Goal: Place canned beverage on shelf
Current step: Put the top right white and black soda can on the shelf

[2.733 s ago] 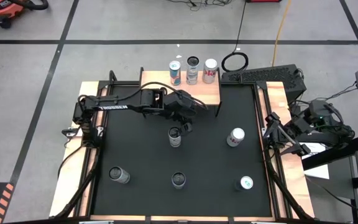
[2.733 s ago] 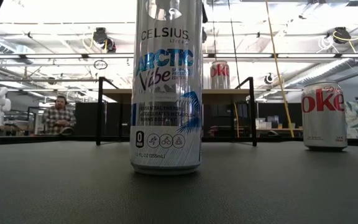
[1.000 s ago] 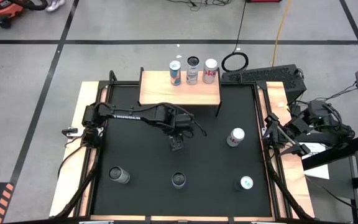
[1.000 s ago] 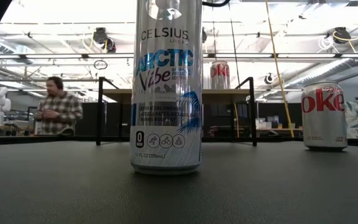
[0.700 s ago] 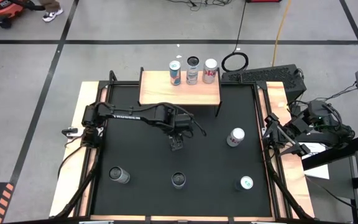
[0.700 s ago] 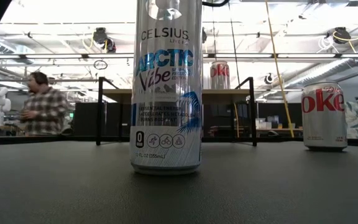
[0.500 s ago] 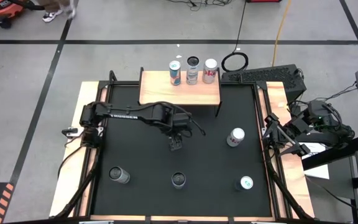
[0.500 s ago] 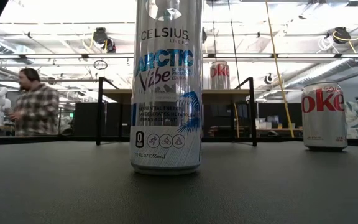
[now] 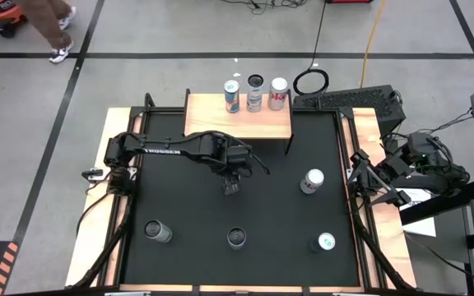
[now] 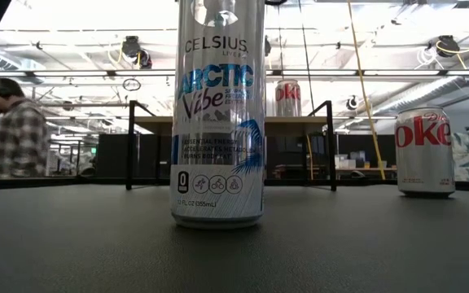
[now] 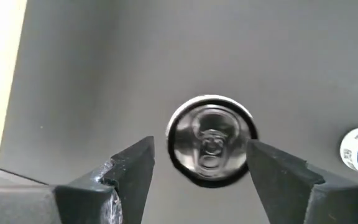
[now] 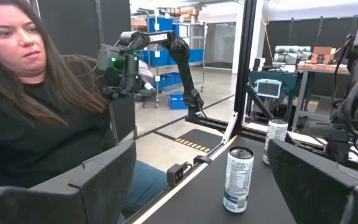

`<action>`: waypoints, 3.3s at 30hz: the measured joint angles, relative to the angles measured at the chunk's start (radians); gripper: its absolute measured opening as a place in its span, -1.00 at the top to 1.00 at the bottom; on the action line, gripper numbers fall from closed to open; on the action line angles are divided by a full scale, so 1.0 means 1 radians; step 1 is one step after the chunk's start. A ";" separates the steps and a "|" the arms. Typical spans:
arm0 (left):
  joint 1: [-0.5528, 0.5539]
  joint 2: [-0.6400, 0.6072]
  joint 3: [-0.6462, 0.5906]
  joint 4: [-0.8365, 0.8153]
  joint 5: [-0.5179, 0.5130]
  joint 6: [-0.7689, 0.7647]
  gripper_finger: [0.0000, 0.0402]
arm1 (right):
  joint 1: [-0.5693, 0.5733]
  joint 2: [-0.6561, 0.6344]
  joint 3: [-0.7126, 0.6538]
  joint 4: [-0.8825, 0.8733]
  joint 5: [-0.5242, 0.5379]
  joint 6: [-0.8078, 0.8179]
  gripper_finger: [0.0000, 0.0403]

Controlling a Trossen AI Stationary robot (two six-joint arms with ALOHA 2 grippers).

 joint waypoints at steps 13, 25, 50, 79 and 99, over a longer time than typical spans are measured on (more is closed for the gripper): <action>0.011 0.000 0.001 0.013 0.034 -0.009 -0.25 | 0.000 0.000 0.000 -0.011 0.000 0.000 -0.71; 0.000 -0.001 0.001 -0.010 0.037 0.005 -0.25 | 0.000 0.000 0.000 -0.023 0.000 0.000 -0.71; -0.001 -0.001 0.003 0.168 -0.074 0.029 -0.25 | 0.000 0.000 0.000 -0.029 0.000 0.000 -0.71; 0.003 -0.002 0.003 0.150 -0.186 -0.069 -0.25 | 0.000 0.000 0.000 -0.029 0.000 0.000 -0.71; 0.006 -0.002 0.003 0.146 -0.200 -0.108 -0.79 | 0.000 0.000 0.000 -0.029 0.000 0.000 -0.71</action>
